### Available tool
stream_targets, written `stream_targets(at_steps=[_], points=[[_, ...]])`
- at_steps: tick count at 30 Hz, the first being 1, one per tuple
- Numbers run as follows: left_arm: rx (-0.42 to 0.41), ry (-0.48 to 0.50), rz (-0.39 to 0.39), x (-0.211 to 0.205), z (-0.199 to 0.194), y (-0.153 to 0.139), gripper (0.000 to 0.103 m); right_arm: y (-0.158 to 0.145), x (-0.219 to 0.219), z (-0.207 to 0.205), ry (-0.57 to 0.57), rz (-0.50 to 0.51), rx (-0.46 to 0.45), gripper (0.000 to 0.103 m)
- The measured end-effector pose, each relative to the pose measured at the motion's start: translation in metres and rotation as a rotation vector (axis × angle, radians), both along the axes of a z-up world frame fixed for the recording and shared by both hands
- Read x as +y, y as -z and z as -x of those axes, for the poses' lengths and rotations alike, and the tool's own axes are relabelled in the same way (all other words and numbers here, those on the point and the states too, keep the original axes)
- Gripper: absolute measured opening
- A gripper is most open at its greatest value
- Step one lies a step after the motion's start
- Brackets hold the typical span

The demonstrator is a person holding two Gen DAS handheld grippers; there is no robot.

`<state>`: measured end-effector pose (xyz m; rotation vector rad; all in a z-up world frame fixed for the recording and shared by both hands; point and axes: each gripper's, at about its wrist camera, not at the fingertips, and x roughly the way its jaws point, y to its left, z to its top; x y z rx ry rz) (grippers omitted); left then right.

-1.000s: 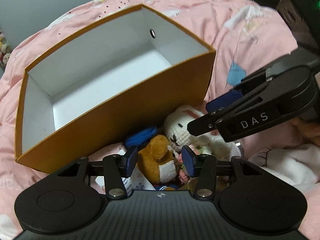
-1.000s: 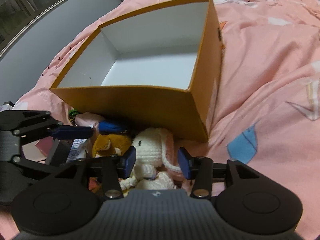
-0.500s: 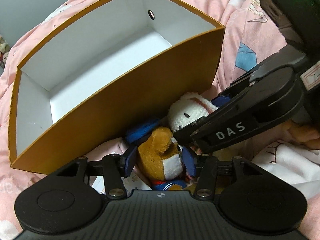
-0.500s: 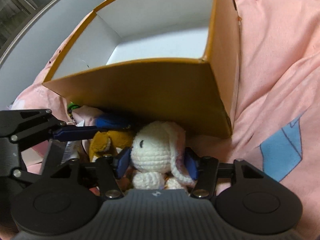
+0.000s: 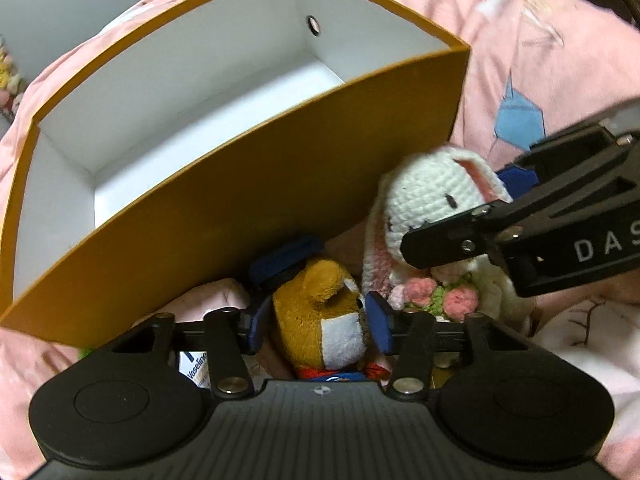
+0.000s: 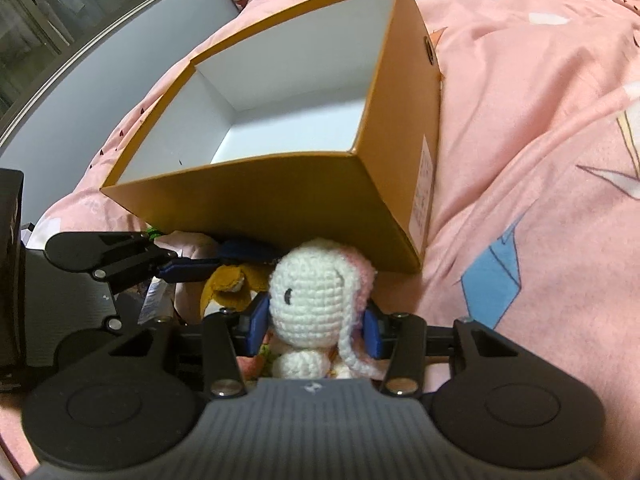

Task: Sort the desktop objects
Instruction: 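Carry both plushes into the shoebox and open both grippers to release them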

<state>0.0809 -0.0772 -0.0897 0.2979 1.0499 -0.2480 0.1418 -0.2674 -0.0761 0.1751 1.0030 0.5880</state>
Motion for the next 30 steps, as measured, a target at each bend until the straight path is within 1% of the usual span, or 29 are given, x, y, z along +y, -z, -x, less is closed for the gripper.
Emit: stream_targets(at_steps=[2,8,12,13,17,20,21,22,25,28,30], points=[[-0.029,-0.022,0.027,0.005,0.007,-0.006,0.051,-0.006,-0.001,0.003,0.008,-0.002,-0.013,0.049],[-0.094,-0.094,0.145,0.031,0.030,-0.029,0.047,-0.026,-0.011,0.018,0.037,-0.014,-0.078,0.049],[-0.154,-0.132,0.211,0.053,0.049,-0.056,0.046,-0.051,-0.010,0.029,0.043,-0.016,-0.158,0.049],[-0.168,-0.139,0.230,0.054,0.056,-0.058,0.046,-0.057,-0.010,0.032,0.042,-0.017,-0.178,0.049],[-0.255,-0.167,0.283,0.068,0.071,-0.091,0.046,-0.085,-0.007,0.040,0.038,-0.024,-0.256,0.049],[-0.331,-0.164,0.321,0.073,0.085,-0.119,0.046,-0.104,-0.003,0.042,0.026,-0.034,-0.304,0.049],[-0.350,-0.164,0.323,0.062,0.067,-0.122,0.046,-0.111,0.000,0.042,0.021,-0.037,-0.321,0.049],[-0.369,-0.166,0.323,0.059,0.065,-0.126,0.046,-0.117,0.003,0.040,0.018,-0.042,-0.335,0.049],[-0.435,-0.174,0.317,0.073,0.054,-0.150,0.046,-0.135,0.008,0.033,0.006,-0.071,-0.379,0.049],[-0.484,-0.191,0.294,0.080,0.043,-0.165,0.046,-0.148,0.018,0.019,0.006,-0.109,-0.415,0.049],[-0.506,-0.211,0.276,0.087,0.037,-0.171,0.046,-0.150,0.025,0.005,0.021,-0.147,-0.424,0.049]])
